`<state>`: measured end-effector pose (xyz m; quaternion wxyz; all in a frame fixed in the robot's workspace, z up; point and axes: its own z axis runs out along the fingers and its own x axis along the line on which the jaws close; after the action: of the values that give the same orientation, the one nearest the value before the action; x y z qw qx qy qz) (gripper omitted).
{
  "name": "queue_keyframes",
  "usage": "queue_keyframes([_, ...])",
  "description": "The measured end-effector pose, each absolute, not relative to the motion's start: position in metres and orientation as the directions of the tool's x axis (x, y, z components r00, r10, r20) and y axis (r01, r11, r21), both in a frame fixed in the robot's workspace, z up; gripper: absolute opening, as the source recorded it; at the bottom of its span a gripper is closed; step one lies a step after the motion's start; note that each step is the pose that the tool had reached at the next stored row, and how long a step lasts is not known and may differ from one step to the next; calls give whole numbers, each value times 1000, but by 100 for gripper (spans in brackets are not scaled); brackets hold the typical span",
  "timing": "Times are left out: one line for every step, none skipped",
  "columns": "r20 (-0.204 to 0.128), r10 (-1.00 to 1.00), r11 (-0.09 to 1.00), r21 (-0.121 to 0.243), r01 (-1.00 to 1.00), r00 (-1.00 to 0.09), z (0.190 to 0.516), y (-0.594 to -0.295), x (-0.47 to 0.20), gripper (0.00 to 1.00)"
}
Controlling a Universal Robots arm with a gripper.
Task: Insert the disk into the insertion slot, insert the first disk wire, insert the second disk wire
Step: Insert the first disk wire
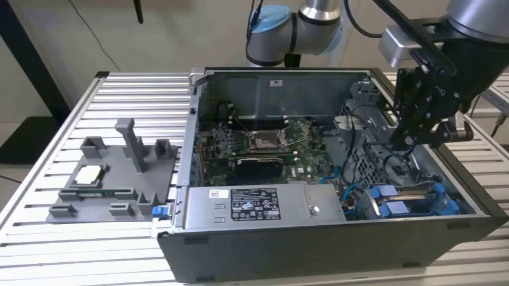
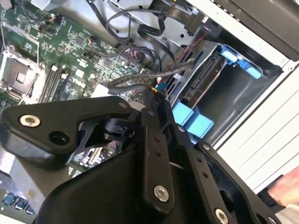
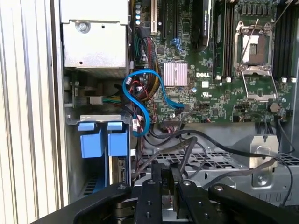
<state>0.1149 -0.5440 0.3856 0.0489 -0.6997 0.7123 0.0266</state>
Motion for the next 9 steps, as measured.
queue_keyframes([-106,-994,19,-30,-999,-16,385,-544,115,19])
queue_keyframes([-104,-994,19,-31,-999,-16,385,-544,115,19])
queue_keyframes([-100,-995,19,-31,-999,-16,385,-544,115,19])
queue_keyframes([-95,-995,19,-31,-999,-16,385,-544,115,19])
queue_keyframes([-91,-996,19,-31,-999,-16,385,-544,115,19])
queue_keyframes([-86,-996,19,-31,-999,-16,385,-544,116,19])
queue_keyframes([-82,-997,19,-31,-999,-16,385,-544,116,19])
queue_keyframes([-77,-997,18,-31,-999,-16,385,-544,116,19])
queue_keyframes([-71,-997,18,-31,-999,-16,385,-544,116,19])
